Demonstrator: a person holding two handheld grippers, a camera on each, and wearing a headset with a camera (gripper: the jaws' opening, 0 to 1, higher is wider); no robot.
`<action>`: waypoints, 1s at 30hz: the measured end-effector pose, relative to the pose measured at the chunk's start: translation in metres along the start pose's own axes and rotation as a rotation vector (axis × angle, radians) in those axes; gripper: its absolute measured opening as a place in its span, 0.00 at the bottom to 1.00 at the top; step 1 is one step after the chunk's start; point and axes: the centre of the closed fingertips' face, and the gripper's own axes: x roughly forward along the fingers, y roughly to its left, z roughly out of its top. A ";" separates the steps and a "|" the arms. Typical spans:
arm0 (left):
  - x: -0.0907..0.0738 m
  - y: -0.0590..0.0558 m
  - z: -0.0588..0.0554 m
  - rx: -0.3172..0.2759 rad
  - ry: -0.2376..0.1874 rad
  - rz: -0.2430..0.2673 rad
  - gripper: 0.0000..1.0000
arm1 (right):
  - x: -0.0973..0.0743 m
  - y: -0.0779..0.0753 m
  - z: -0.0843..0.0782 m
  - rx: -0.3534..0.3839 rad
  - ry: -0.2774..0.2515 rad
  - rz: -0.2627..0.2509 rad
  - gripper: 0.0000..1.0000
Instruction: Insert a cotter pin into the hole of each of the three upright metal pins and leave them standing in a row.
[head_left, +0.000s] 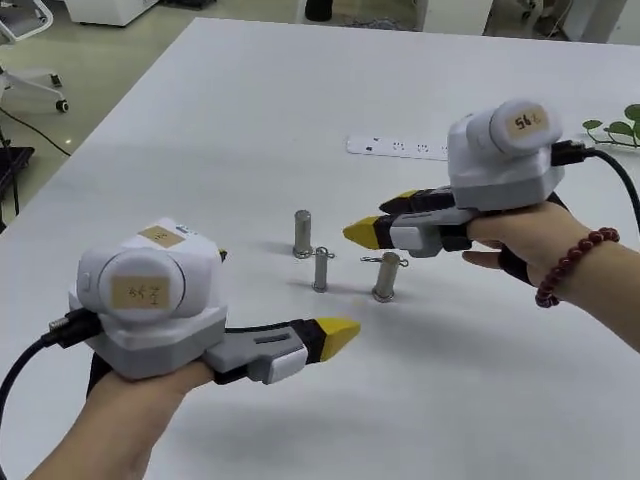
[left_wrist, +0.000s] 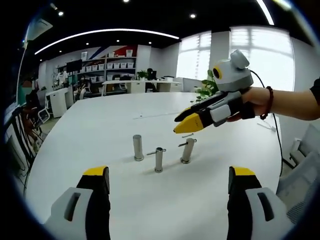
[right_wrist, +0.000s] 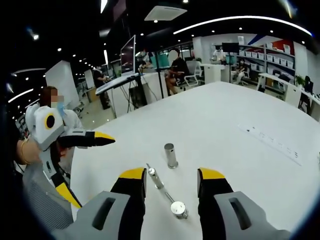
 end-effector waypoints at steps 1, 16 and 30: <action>0.000 -0.001 -0.001 0.002 0.001 -0.006 0.99 | 0.002 0.000 0.001 0.001 -0.002 -0.002 0.36; 0.001 -0.002 -0.011 0.021 0.027 -0.014 0.97 | 0.043 0.002 0.007 -0.002 -0.015 -0.006 0.30; 0.001 -0.001 -0.007 0.007 -0.003 -0.018 0.94 | 0.069 0.011 0.011 0.028 -0.045 0.000 0.24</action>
